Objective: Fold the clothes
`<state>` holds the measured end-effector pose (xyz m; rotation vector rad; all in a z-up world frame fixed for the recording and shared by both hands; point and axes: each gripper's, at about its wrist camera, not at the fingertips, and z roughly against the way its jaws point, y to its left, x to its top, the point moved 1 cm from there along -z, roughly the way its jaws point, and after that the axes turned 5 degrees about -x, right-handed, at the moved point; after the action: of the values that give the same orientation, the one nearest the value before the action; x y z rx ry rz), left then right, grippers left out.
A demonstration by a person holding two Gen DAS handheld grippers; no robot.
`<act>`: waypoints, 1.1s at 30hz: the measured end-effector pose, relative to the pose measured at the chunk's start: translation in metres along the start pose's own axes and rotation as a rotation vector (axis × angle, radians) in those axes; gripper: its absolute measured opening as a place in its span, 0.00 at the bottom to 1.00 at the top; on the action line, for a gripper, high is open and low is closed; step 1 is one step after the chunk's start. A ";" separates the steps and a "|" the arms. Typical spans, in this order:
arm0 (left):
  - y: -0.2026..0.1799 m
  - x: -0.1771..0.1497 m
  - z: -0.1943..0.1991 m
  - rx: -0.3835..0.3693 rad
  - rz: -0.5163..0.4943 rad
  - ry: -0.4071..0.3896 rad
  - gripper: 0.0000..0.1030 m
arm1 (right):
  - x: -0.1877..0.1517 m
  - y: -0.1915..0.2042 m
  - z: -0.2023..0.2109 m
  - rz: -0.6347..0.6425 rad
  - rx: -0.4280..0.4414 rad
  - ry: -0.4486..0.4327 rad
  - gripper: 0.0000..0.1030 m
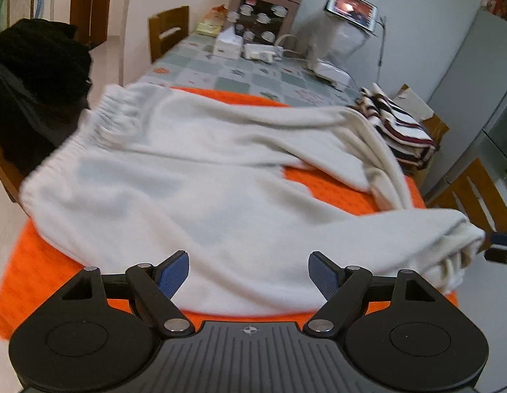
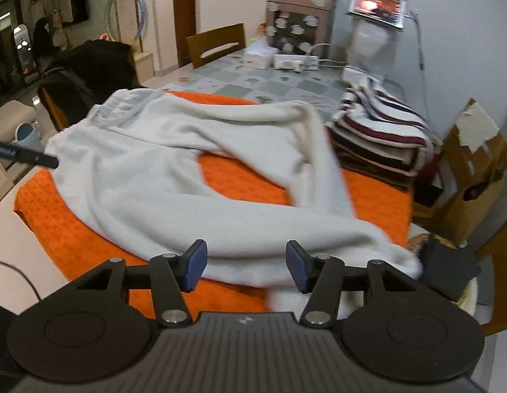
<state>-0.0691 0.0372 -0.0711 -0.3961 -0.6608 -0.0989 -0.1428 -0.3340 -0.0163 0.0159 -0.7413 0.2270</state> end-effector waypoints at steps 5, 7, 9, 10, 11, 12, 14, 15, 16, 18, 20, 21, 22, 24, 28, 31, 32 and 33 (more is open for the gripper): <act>-0.055 -0.012 -0.018 -0.018 -0.016 0.007 0.80 | -0.012 -0.068 0.004 -0.005 0.003 0.004 0.58; -0.075 -0.012 -0.030 -0.024 -0.028 0.007 0.81 | -0.014 -0.092 0.000 0.005 0.009 0.013 0.58; -0.093 -0.011 -0.042 -0.032 -0.044 0.003 0.81 | -0.014 -0.112 -0.006 0.016 0.020 0.021 0.59; -0.104 -0.010 -0.049 -0.032 -0.056 0.001 0.81 | -0.013 -0.122 -0.010 0.030 0.033 0.025 0.61; -0.113 -0.009 -0.054 -0.033 -0.067 -0.002 0.81 | -0.013 -0.132 -0.013 0.042 0.046 0.030 0.63; -0.122 -0.007 -0.058 -0.037 -0.079 -0.007 0.81 | -0.012 -0.140 -0.016 0.056 0.062 0.034 0.64; -0.141 -0.001 -0.071 -0.045 -0.092 -0.002 0.81 | -0.009 -0.153 -0.020 0.104 0.117 0.037 0.66; -0.149 0.001 -0.076 -0.053 -0.089 0.009 0.81 | -0.009 -0.158 -0.023 0.131 0.144 0.040 0.67; -0.158 0.003 -0.081 -0.065 -0.091 0.016 0.81 | -0.007 -0.161 -0.025 0.159 0.168 0.044 0.68; -0.180 0.006 -0.089 -0.057 -0.099 0.014 0.81 | -0.006 -0.170 -0.033 0.233 0.240 0.039 0.72; -0.201 0.009 -0.095 -0.030 -0.101 0.009 0.81 | -0.005 -0.178 -0.042 0.306 0.313 0.035 0.74; -0.211 0.009 -0.096 -0.019 -0.096 0.004 0.81 | -0.004 -0.180 -0.047 0.345 0.345 0.036 0.74; -0.222 0.007 -0.096 -0.009 -0.080 -0.010 0.81 | -0.003 -0.182 -0.053 0.385 0.378 0.036 0.74; -0.244 -0.001 -0.095 0.039 -0.046 -0.043 0.82 | -0.004 -0.186 -0.062 0.478 0.465 0.022 0.74; -0.293 -0.026 -0.086 0.167 0.051 -0.094 0.84 | -0.007 -0.191 -0.085 0.690 0.599 0.035 0.73; -0.326 -0.049 -0.074 0.249 0.147 -0.127 0.85 | -0.009 -0.193 -0.093 0.811 0.645 0.043 0.39; -0.335 -0.056 -0.070 0.268 0.183 -0.137 0.85 | -0.010 -0.194 -0.094 0.840 0.659 0.048 0.26; -0.343 -0.063 -0.066 0.283 0.214 -0.146 0.85 | -0.010 -0.195 -0.092 0.842 0.671 0.060 0.17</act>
<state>-0.1534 -0.3064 -0.0452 -0.1997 -0.7608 0.2267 -0.0469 -0.5179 -0.0779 0.3359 -0.5477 1.2674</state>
